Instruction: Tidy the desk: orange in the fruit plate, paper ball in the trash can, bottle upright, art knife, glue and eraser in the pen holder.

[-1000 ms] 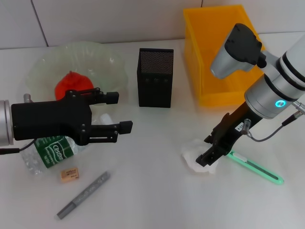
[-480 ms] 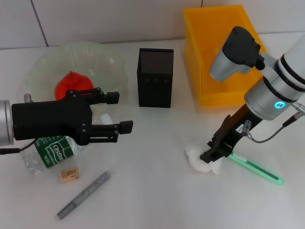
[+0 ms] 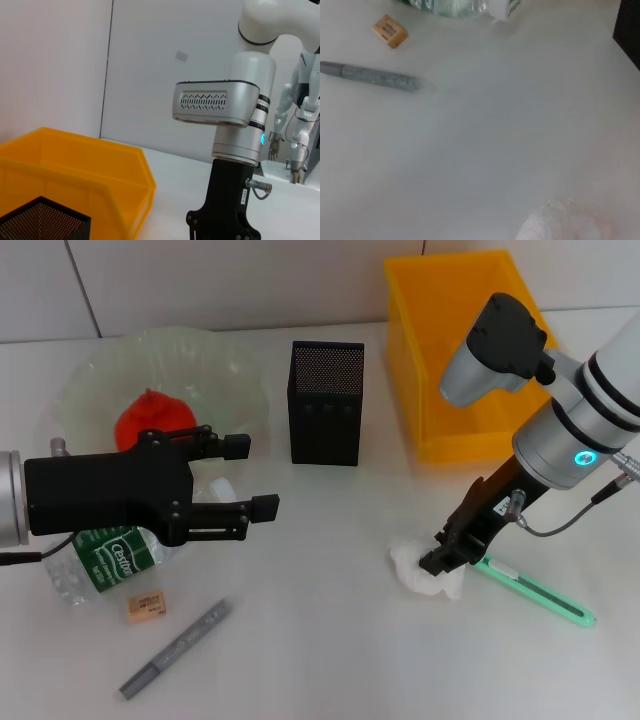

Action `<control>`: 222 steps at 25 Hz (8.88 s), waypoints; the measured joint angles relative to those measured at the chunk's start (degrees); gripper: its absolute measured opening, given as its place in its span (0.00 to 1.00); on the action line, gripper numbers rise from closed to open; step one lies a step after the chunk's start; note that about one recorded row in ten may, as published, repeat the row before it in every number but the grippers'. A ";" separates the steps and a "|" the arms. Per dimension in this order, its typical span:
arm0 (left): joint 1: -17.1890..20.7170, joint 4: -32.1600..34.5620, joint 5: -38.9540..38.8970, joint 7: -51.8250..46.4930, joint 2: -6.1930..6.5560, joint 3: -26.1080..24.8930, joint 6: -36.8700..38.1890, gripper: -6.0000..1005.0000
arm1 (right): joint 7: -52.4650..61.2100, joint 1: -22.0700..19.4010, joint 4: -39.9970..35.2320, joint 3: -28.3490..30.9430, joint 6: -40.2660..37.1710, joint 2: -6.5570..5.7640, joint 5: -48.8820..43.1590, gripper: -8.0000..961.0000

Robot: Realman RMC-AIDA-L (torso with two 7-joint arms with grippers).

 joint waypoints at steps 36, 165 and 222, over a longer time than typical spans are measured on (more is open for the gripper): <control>-0.23 -0.02 -0.05 -0.27 -0.06 0.08 -0.27 0.81 | 2.90 -7.86 -29.42 10.69 -7.06 -0.13 6.37 0.24; 0.41 -0.48 -0.77 -0.30 -0.10 0.05 -3.42 0.81 | -29.04 -25.71 -11.40 38.04 -21.97 -1.58 47.87 0.63; 3.25 2.78 2.96 0.57 0.18 3.33 -12.81 0.81 | -35.36 -24.57 -6.82 35.16 -25.07 -0.36 35.83 0.63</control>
